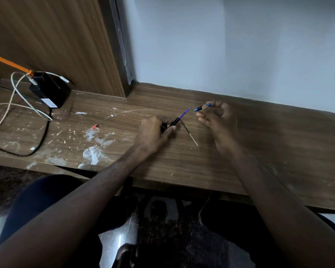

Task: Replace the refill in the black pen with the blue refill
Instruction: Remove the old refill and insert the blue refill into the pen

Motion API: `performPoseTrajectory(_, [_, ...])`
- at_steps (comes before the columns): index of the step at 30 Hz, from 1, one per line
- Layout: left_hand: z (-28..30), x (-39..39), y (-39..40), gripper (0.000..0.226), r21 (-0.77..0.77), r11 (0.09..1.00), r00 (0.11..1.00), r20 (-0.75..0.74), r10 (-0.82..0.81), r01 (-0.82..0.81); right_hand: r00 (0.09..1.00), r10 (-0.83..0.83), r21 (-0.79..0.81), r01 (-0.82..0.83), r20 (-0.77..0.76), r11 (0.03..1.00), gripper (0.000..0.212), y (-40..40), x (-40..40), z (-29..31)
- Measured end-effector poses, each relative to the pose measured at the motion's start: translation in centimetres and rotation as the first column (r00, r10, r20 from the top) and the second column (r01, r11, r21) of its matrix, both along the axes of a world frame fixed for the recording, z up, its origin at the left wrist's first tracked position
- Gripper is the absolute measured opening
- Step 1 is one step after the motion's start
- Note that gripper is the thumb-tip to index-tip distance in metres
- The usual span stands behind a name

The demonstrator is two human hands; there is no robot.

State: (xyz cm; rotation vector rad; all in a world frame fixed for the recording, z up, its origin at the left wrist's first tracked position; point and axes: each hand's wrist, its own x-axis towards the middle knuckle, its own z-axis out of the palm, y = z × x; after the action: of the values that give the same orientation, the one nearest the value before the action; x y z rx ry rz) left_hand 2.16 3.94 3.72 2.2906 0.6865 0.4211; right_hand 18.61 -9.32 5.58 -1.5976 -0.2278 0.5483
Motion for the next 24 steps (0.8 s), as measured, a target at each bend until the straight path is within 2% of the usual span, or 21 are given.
performPoseTrajectory(2, [-0.08, 0.01, 0.14, 0.008, 0.008, 1.000, 1.000, -0.021, -0.011, 0.012, 0.998, -0.023, 0.003, 0.023, 0.066, 1.000, 0.013, -0.05, 0.23, 0.02])
performPoseTrajectory(7, [-0.11, 0.19, 0.11, 0.014, 0.040, 0.999, 0.996, -0.085, -0.017, 0.020, 0.976, 0.001, -0.058, 0.012, 0.216, 0.998, 0.010, 0.04, -0.13, -0.52])
performPoseTrajectory(24, [-0.29, 0.08, -0.02, 0.018, 0.064, 0.997, 0.996, -0.085, -0.026, 0.032, 0.969, 0.096, -0.125, -0.069, 0.227, 0.990, 0.010, 0.10, -0.42, -0.35])
